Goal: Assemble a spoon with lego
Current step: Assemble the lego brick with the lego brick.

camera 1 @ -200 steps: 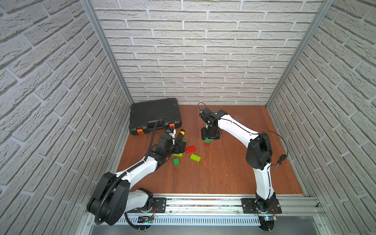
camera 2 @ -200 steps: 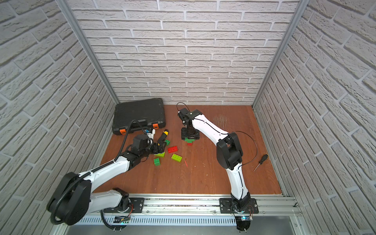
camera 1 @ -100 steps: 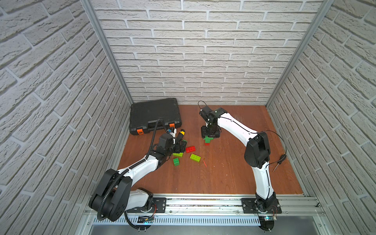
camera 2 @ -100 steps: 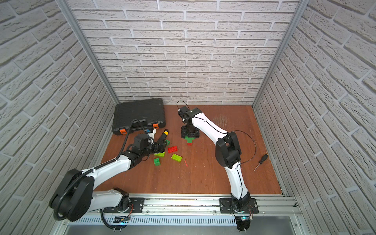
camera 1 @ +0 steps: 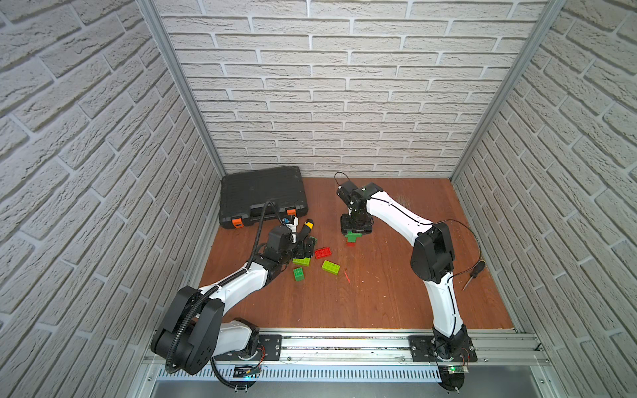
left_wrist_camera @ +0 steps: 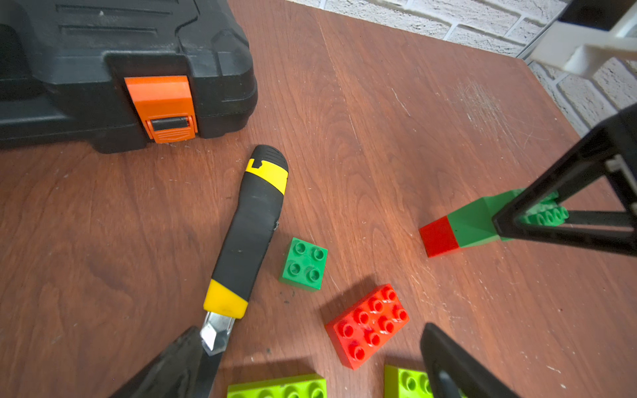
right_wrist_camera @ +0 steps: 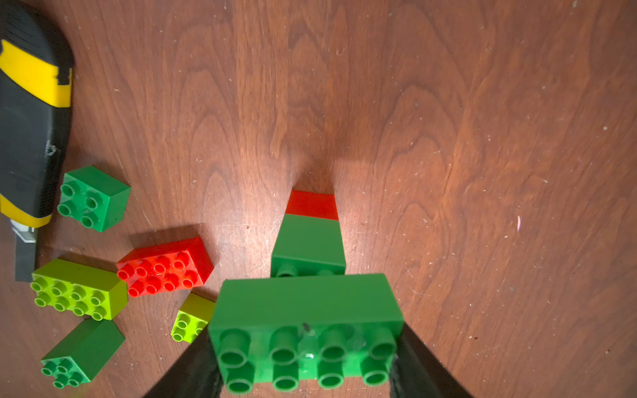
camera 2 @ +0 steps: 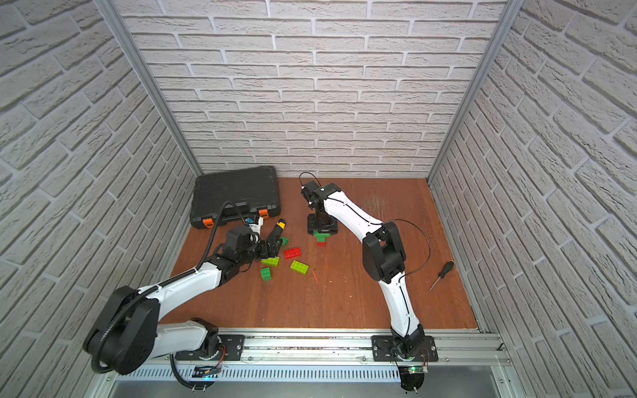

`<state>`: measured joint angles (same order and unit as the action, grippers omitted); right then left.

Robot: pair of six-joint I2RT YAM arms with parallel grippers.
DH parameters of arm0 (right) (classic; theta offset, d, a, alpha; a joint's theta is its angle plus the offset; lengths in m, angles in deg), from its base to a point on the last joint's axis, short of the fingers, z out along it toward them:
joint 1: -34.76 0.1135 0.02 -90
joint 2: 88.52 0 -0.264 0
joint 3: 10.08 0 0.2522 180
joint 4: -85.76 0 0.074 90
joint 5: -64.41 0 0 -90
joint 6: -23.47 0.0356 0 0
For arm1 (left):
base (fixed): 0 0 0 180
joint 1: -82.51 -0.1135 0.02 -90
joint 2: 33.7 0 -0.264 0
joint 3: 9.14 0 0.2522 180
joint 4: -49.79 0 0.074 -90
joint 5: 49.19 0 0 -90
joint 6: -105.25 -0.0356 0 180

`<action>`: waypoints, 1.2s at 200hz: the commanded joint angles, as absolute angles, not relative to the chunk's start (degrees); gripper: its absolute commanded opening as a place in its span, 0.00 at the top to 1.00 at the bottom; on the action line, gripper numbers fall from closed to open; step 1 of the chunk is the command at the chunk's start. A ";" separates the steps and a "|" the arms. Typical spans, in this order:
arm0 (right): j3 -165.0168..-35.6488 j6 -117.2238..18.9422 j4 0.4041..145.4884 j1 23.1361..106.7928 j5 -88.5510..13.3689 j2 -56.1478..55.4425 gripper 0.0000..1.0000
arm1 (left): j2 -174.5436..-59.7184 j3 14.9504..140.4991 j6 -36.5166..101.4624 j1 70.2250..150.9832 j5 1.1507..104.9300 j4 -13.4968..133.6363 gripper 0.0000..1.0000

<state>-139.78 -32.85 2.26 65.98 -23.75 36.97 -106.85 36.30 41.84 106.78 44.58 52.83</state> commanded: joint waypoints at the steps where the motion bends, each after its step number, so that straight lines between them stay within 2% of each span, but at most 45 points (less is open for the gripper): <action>1: -140.97 -32.21 0.22 65.62 -23.65 38.99 0.48 | -107.00 36.96 40.66 106.31 44.51 50.50 0.02; 86: -144.79 -30.59 -5.92 65.92 -21.32 42.86 0.49 | -106.04 37.05 38.02 106.41 40.72 52.81 0.02; 144: -151.82 -30.12 -9.78 67.49 -19.31 47.27 0.47 | -105.99 36.70 37.83 106.45 38.98 53.18 0.02; 165: -152.58 -30.06 -9.35 67.85 -19.94 47.27 0.41 | -105.86 36.70 37.75 106.42 38.79 53.31 0.02; 209: -152.88 -30.05 -8.97 67.99 -19.67 44.42 0.19 | -105.90 37.14 38.05 106.49 39.00 54.12 0.02; 240: -152.87 -30.80 -9.00 67.98 -20.12 42.89 0.14 | -105.73 37.66 38.12 106.37 39.18 55.21 0.02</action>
